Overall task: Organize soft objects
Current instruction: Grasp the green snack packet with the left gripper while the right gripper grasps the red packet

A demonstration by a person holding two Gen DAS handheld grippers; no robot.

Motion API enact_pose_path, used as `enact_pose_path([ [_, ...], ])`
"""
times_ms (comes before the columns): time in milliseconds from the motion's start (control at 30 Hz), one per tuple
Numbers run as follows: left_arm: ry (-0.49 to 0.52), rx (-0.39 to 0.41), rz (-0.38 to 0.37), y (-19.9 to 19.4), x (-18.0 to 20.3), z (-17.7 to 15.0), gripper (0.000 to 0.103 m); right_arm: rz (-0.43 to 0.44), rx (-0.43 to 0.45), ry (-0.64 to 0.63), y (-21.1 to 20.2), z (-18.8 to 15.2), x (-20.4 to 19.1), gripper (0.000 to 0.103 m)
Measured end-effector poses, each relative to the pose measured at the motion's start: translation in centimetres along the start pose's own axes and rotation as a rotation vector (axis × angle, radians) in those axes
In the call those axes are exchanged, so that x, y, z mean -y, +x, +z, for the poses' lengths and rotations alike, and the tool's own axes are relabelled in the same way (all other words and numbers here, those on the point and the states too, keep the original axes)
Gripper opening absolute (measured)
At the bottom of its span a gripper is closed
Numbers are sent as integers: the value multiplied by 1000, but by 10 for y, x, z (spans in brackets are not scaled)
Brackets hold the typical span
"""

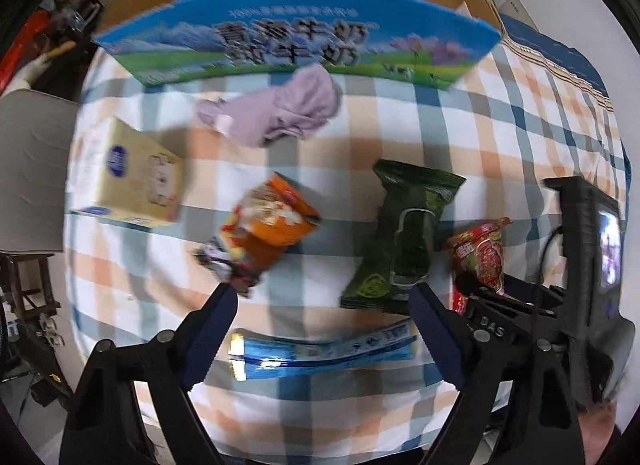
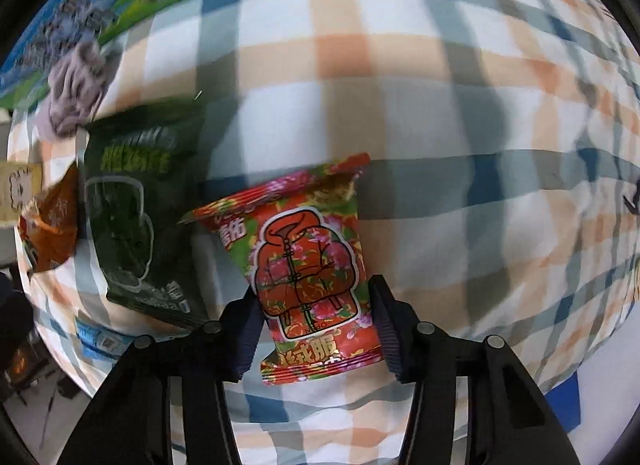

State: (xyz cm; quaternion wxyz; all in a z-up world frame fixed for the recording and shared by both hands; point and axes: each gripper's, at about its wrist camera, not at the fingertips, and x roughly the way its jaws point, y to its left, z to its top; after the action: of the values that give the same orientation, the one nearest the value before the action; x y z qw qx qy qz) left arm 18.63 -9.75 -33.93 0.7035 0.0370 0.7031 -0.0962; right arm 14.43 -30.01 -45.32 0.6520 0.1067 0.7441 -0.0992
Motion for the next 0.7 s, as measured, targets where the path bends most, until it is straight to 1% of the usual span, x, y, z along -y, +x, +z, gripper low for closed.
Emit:
enact_pose_path([
  [133, 38, -33, -43, 16, 19, 3, 88, 13, 11, 100, 1, 2, 32, 51],
  [200, 59, -54, -47, 27, 31, 5, 88, 17, 16, 128, 5, 3, 44, 51],
  [300, 98, -92, -31, 47, 50, 13, 88, 74, -34, 129, 23, 6, 54, 52],
  [400, 123, -123, 3, 73, 63, 23, 88, 104, -40, 133, 37, 6, 58, 53],
  [433, 127, -127, 18, 79, 66, 24, 81, 112, -45, 138, 40, 5, 58, 53],
  [467, 135, -132, 30, 86, 68, 26, 72, 116, -50, 140, 42, 5, 57, 53],
  [500, 137, -145, 35, 92, 69, 27, 52, 116, -55, 137, 47, 6, 56, 54],
  [533, 136, -161, 47, 98, 69, 27, 46, 111, -61, 130, 50, 8, 55, 54],
  [567, 133, -161, 52, 100, 68, 27, 45, 105, -65, 125, 54, 11, 52, 54],
  [600, 130, -154, 52, 100, 67, 27, 42, 97, -69, 119, 53, 3, 57, 54],
  [633, 125, -148, 53, 102, 67, 26, 39, 88, -75, 112, 59, 3, 55, 53],
  [700, 113, -145, 51, 96, 64, 23, 37, 77, -71, 110, 66, 1, 53, 51],
])
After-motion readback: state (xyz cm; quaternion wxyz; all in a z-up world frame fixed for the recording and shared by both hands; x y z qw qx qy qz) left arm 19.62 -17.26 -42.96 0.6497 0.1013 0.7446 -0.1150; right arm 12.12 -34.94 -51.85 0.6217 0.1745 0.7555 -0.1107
